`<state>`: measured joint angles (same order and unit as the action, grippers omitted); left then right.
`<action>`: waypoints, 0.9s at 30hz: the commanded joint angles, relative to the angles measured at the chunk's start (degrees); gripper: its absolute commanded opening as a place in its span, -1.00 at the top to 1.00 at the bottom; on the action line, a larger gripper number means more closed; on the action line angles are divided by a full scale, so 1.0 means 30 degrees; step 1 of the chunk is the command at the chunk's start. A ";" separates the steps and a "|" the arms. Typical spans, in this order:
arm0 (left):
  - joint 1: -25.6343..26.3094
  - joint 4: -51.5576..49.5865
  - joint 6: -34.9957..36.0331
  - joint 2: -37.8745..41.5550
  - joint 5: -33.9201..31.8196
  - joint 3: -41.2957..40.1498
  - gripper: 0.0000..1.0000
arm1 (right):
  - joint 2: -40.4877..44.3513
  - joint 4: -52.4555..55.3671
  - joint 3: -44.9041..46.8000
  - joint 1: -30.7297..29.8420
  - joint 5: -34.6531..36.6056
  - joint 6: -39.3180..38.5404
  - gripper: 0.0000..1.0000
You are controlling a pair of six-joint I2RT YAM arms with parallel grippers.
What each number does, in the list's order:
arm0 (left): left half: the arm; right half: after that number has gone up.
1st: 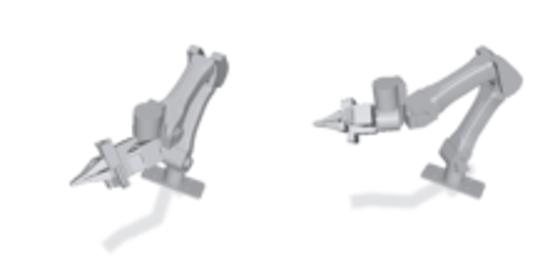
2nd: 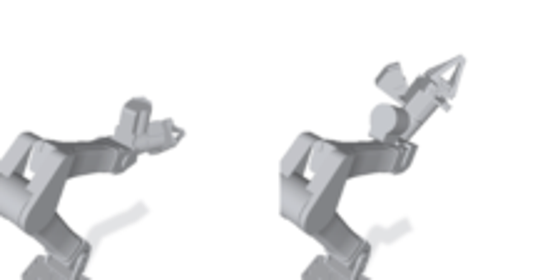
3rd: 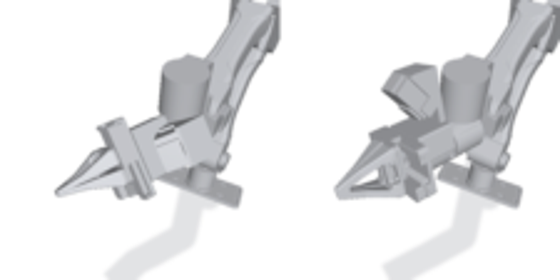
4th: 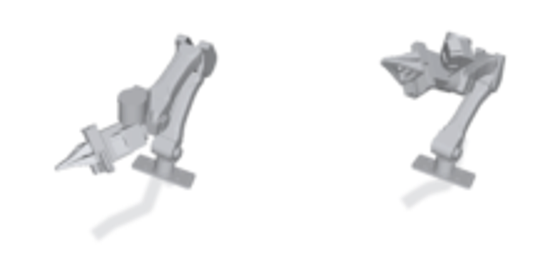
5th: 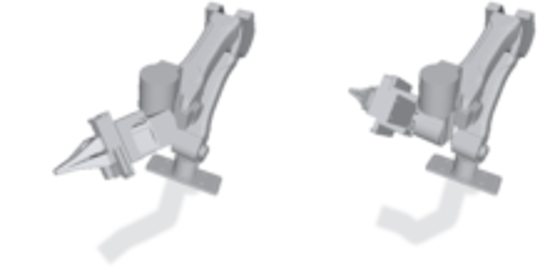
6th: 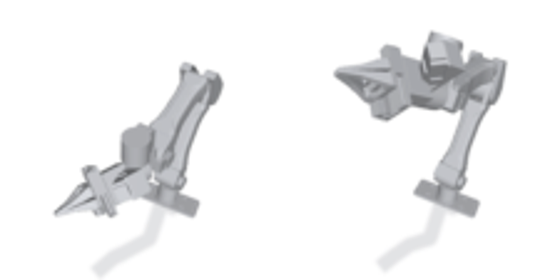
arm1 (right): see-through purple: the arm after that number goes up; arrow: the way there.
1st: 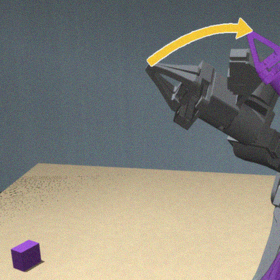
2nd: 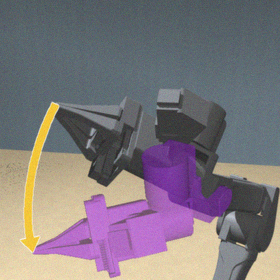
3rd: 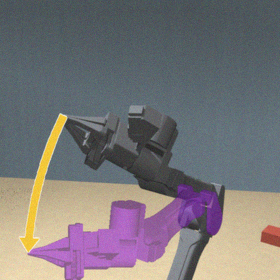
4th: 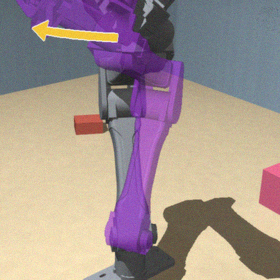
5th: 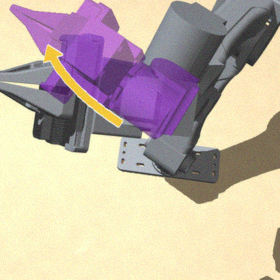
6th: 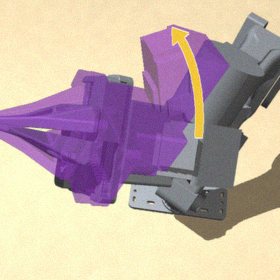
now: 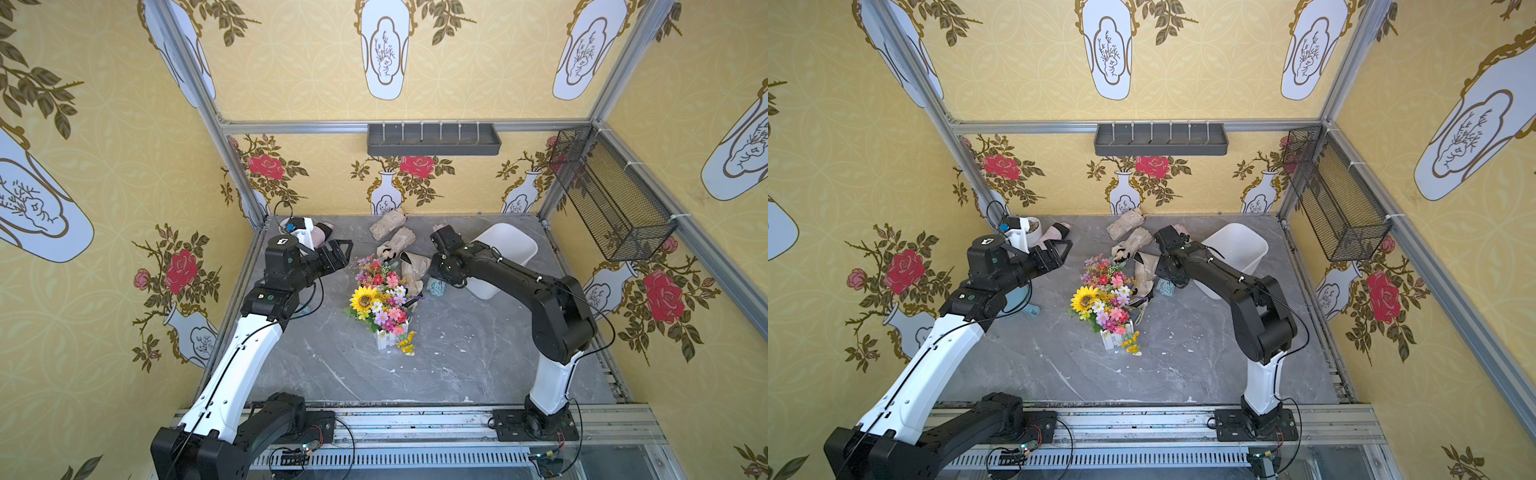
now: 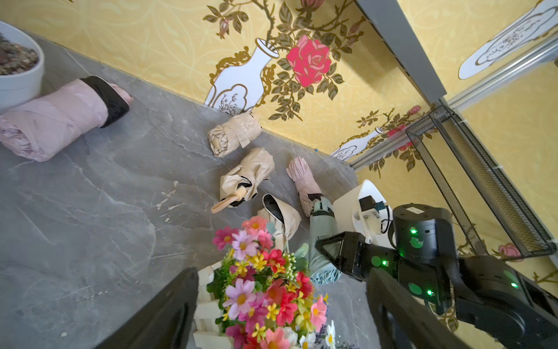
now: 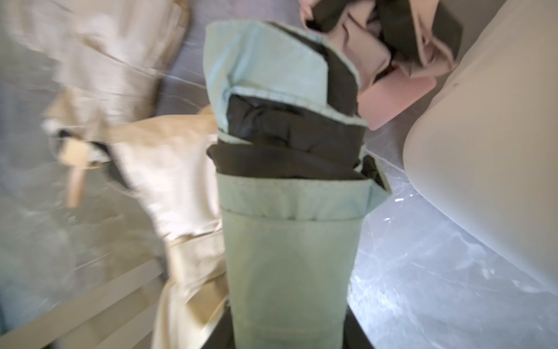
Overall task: Put the umbrella into the storage box
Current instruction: Pick up the umbrella from the center of the board, then move the storage box to the center of the board.
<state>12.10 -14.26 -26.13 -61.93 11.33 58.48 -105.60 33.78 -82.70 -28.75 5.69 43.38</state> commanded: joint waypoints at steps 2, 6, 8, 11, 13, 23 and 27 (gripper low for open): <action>0.1234 -0.0564 0.0391 -0.0956 -0.0120 0.1190 -0.83 | 0.2467 0.0973 0.0407 -0.0085 -0.0157 -0.0607 0.30; 0.2590 -0.0549 0.0452 -0.2014 -0.0689 0.2363 -0.83 | 0.5185 0.1961 0.0784 0.0168 -0.0725 -0.1210 0.32; 0.3196 -0.0529 0.0491 -0.2659 -0.0854 0.3013 -0.83 | 0.6320 0.2527 0.0959 0.0630 -0.0980 -0.1479 0.33; 0.4328 -0.0549 0.0633 -0.3934 -0.1137 0.4156 -0.82 | 0.7931 0.3218 0.1306 0.1923 -0.1678 -0.1923 0.35; 0.5355 -0.0549 0.0858 -0.4916 -0.1229 0.4993 -0.81 | 0.8723 0.3453 0.1552 0.3034 -0.2235 -0.2448 0.35; 0.8479 -0.3025 0.3925 -1.1694 -0.1764 1.1558 -0.72 | 1.0483 0.4828 0.2474 0.9724 -0.5657 -0.5012 0.37; 0.8984 -0.4817 0.4616 -1.5135 -0.1573 1.5367 -0.53 | 1.1113 0.5050 0.3054 1.1394 -0.6646 -0.5636 0.37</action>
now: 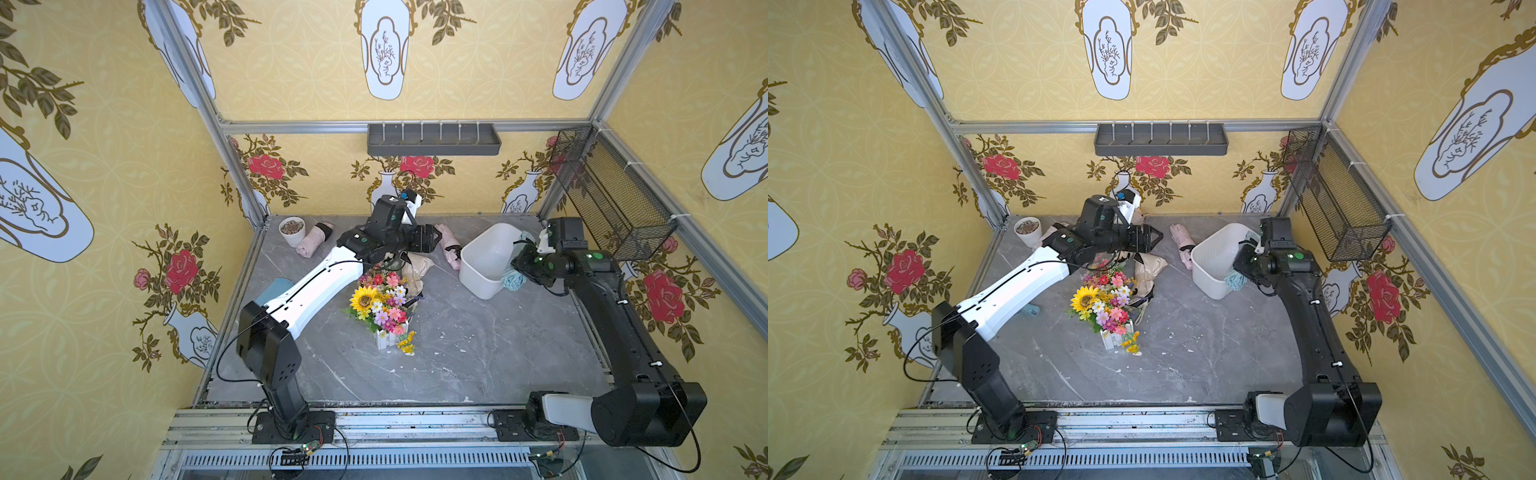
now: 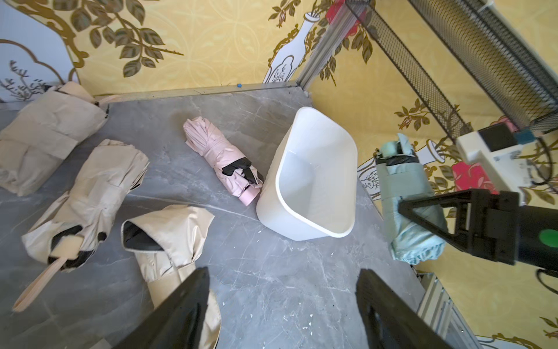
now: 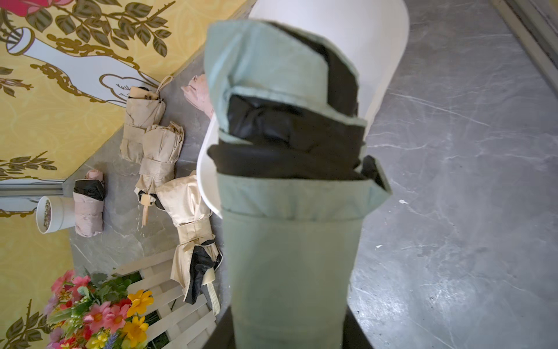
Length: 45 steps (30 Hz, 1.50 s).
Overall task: Put the umbrella into the storage box
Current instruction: Move the storage box to the center of the board.
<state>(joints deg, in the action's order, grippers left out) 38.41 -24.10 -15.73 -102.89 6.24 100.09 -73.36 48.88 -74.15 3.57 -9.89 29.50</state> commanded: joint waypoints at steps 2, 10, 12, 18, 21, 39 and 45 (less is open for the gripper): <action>0.0428 -0.2449 0.1596 -0.3093 0.0015 0.3398 -0.41 | 0.0622 0.0024 0.0462 0.1038 -0.1758 -0.1116 0.37; 0.1254 -0.4909 0.3361 -0.8702 -0.0681 1.0366 -0.11 | 0.0990 -0.0210 0.1296 0.2349 -0.2854 -0.1214 0.34; 0.1315 -0.4680 0.3386 -0.9457 -0.0547 1.0996 -0.08 | 0.0941 -0.0212 0.1348 0.2412 -0.2971 -0.1310 0.34; 0.1430 -0.3366 0.3011 -1.0793 0.0020 1.1110 -0.08 | 0.1127 -0.0184 0.1629 0.2470 -0.2943 -0.1418 0.33; 0.1572 -0.2743 0.2810 -1.1329 0.0110 1.1130 -0.11 | 0.1219 -0.0283 0.1753 0.2471 -0.3089 -0.1420 0.33; 0.1668 -0.0694 0.1057 -1.3332 0.0550 1.1469 0.08 | 0.2009 0.0152 0.1191 0.2471 -0.3295 -0.1623 0.33; 0.1668 -0.0283 0.0666 -1.3544 0.1164 1.1477 0.25 | 0.2071 0.0287 0.1002 0.2456 -0.3295 -0.1628 0.33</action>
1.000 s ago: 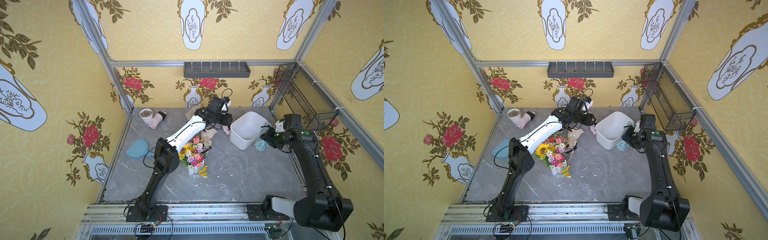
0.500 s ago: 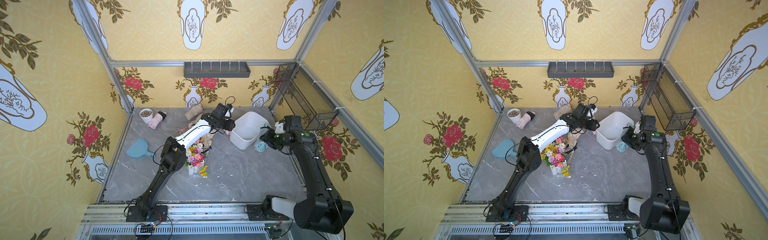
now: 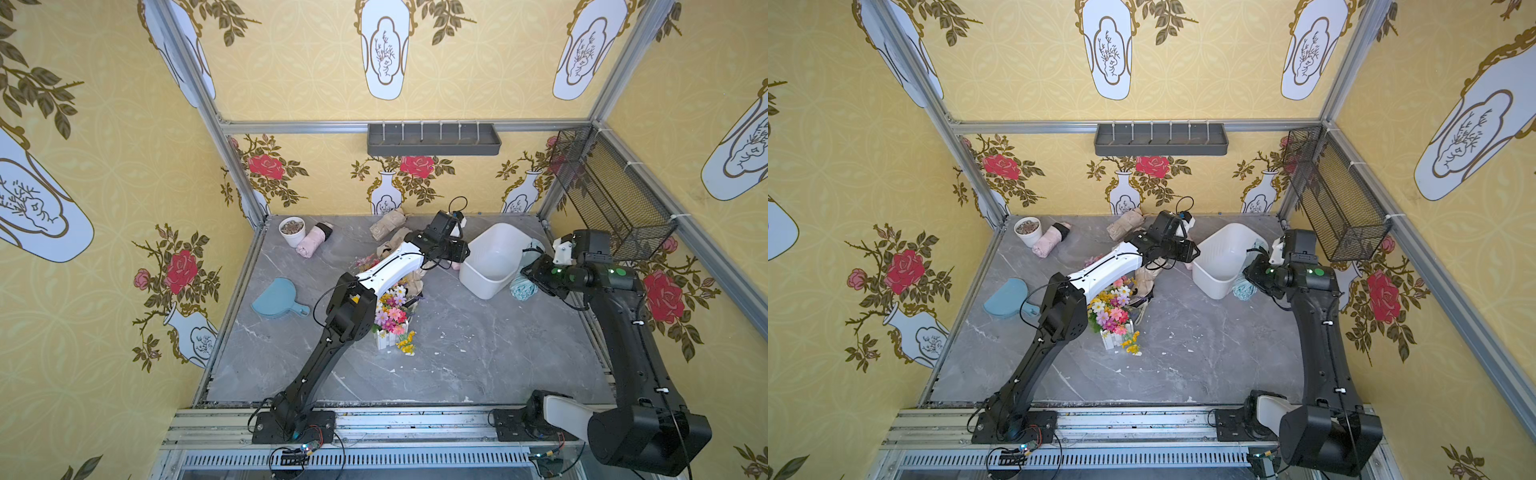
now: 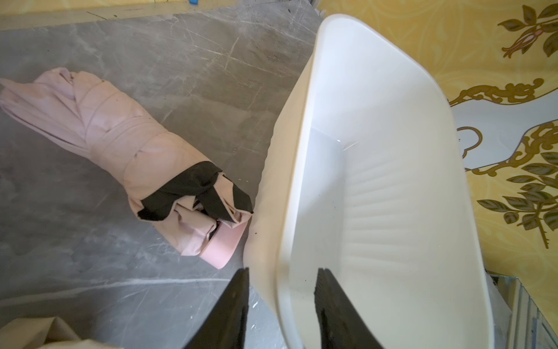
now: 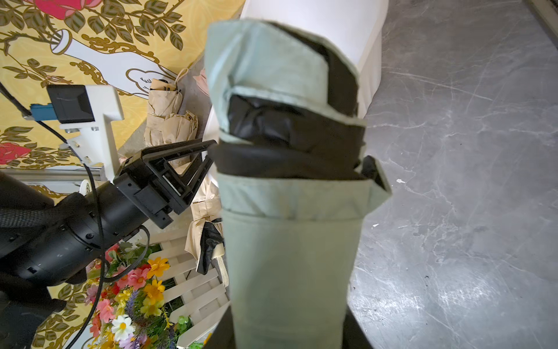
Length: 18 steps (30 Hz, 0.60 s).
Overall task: Put the umbrella into the storage box
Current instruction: Move the storage box to the center of the board.
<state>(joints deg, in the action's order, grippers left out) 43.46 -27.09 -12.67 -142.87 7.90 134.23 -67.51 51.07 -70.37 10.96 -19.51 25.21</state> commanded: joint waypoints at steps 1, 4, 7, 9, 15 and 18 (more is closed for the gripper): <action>-0.0015 0.0710 -0.0405 -0.0179 0.0673 0.0066 0.29 | 0.0083 -0.0445 -0.0318 0.0006 -0.0038 -0.0197 0.33; -0.0008 0.0711 -0.0595 -0.0117 0.0848 -0.0040 0.35 | -0.0195 -0.0452 -0.0619 -0.0006 0.0034 -0.0281 0.33; -0.0015 0.0742 -0.0827 0.0059 0.1079 -0.0294 0.48 | -0.0647 -0.0452 -0.1141 0.0008 0.0078 -0.0352 0.33; 0.0014 0.0751 -0.0930 0.0243 0.1139 -0.0510 0.57 | -0.0951 -0.0496 -0.1490 0.0008 0.0112 -0.0408 0.33; 0.0160 0.0781 -0.1297 0.0882 0.1157 -0.1288 0.73 | -0.2085 -0.0690 -0.2541 0.0023 0.0088 -0.0459 0.33; 0.0305 0.0762 -0.1621 0.1335 0.1045 -0.1799 0.81 | -0.2522 -0.0878 -0.2898 0.0001 -0.0043 -0.0469 0.33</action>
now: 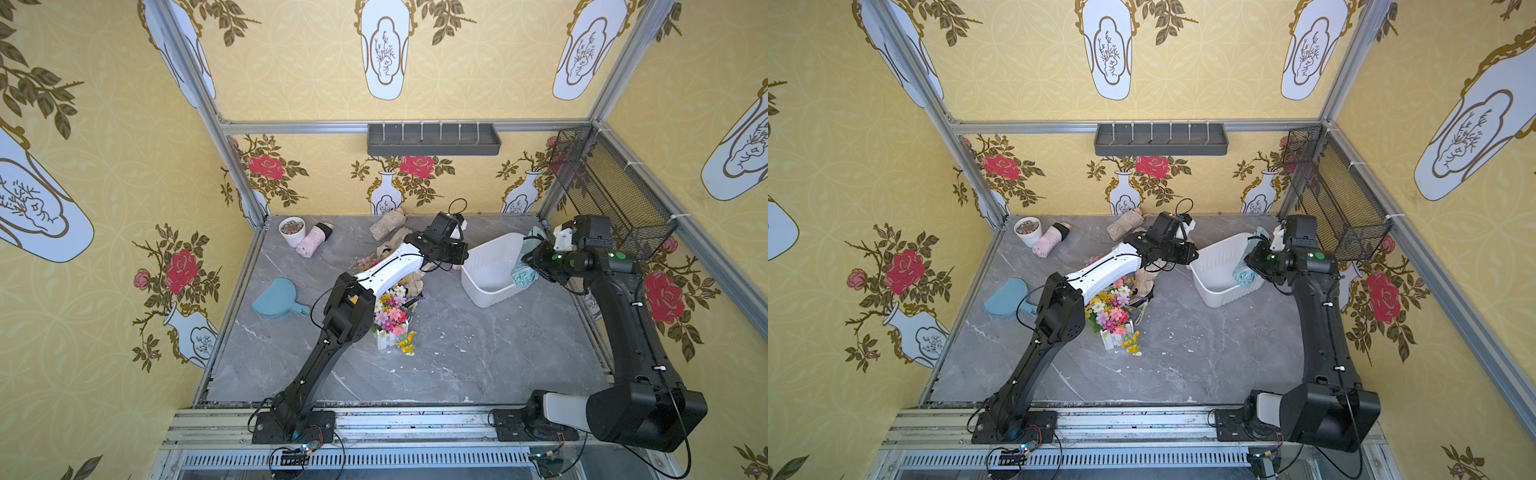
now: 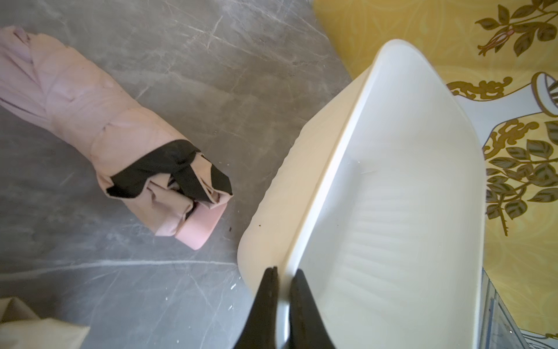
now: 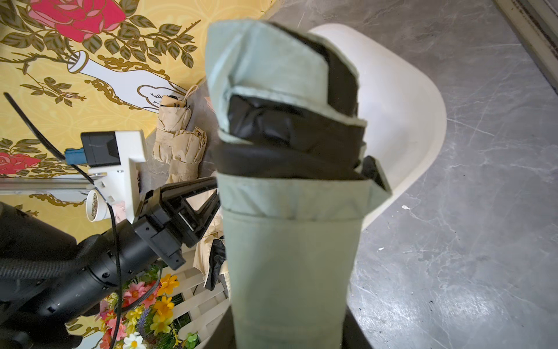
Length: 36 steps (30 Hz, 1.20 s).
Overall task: Put the umbrella into the storage box
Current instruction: Move the storage box to the center of the board.
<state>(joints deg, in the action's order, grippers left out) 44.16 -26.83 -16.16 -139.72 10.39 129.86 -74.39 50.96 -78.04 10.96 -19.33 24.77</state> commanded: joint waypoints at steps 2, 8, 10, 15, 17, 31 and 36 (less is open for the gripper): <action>0.0216 0.0654 -0.0602 0.0721 0.0199 -0.0792 0.85 | -0.0506 -0.0913 -0.0459 0.0008 -0.0277 -0.0379 0.33; 0.0768 -0.0583 -0.1686 0.2275 -0.0634 -0.1990 0.97 | -0.0187 -0.0791 -0.0290 0.0008 -0.0763 -0.0214 0.33; 0.1036 -0.1232 -0.2441 0.2743 -0.1273 -0.2362 1.00 | 0.0129 -0.0734 -0.0085 0.0008 -0.0876 -0.0089 0.33; 0.1778 -0.2028 -0.5794 0.4010 -0.2981 -0.4407 1.00 | 0.1006 -0.0589 0.0485 -0.0107 -0.1231 0.0308 0.33; 0.2124 -0.2151 -0.6504 0.4443 -0.3266 -0.5207 1.00 | 0.1417 -0.0436 0.0700 -0.0211 -0.1239 0.0379 0.33; 0.4252 -0.1815 -1.0715 0.7519 -0.6945 -0.9803 1.00 | 0.3577 0.0915 0.3170 -0.2697 -0.0469 0.0256 0.33; 0.5071 -0.1718 -1.1040 0.7457 -0.7439 -0.9993 0.87 | 0.3857 0.0855 0.3683 -0.3329 0.0042 0.0570 0.33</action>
<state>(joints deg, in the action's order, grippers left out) 58.70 -32.14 -47.59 -117.01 -10.70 100.47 -63.24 55.66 -67.24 1.39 -20.56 25.52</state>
